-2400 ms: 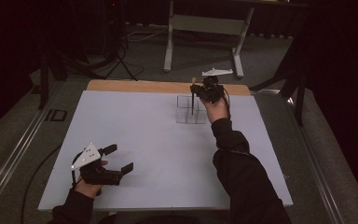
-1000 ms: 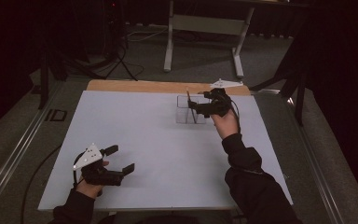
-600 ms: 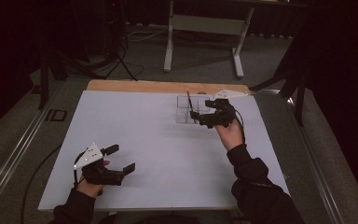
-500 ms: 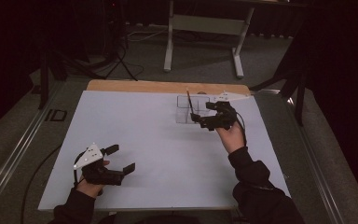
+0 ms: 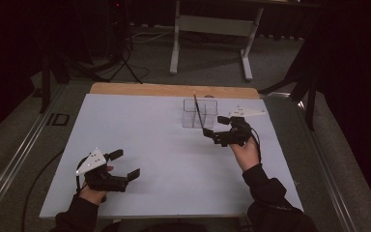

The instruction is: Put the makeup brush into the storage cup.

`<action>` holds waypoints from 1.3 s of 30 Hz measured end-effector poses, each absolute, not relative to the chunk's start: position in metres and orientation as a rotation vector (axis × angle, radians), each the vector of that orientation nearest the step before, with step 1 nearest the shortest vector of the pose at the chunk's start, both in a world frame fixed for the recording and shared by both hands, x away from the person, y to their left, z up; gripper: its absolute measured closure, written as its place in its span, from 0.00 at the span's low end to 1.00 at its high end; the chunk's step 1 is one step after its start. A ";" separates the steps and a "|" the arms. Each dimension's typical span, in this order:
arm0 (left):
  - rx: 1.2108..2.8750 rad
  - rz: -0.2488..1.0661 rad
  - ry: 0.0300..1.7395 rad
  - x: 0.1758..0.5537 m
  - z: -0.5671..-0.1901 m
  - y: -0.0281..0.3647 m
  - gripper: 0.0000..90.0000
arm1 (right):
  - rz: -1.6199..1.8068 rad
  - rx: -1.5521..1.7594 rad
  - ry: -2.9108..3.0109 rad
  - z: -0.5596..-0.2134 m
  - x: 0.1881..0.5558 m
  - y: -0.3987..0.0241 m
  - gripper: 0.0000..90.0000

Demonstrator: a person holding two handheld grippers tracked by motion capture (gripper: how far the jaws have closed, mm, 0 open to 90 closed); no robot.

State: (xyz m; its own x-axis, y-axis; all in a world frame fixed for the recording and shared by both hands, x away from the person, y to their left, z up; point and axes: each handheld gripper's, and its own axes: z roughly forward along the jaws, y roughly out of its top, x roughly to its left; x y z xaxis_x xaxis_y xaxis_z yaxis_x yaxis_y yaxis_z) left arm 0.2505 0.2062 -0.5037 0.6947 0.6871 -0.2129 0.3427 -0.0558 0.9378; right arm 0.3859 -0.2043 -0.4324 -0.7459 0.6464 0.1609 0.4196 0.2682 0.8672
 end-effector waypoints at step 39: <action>1.666 0.330 0.834 0.250 -0.503 0.207 0.01 | 1.457 0.976 2.336 -0.462 0.319 -0.250 0.15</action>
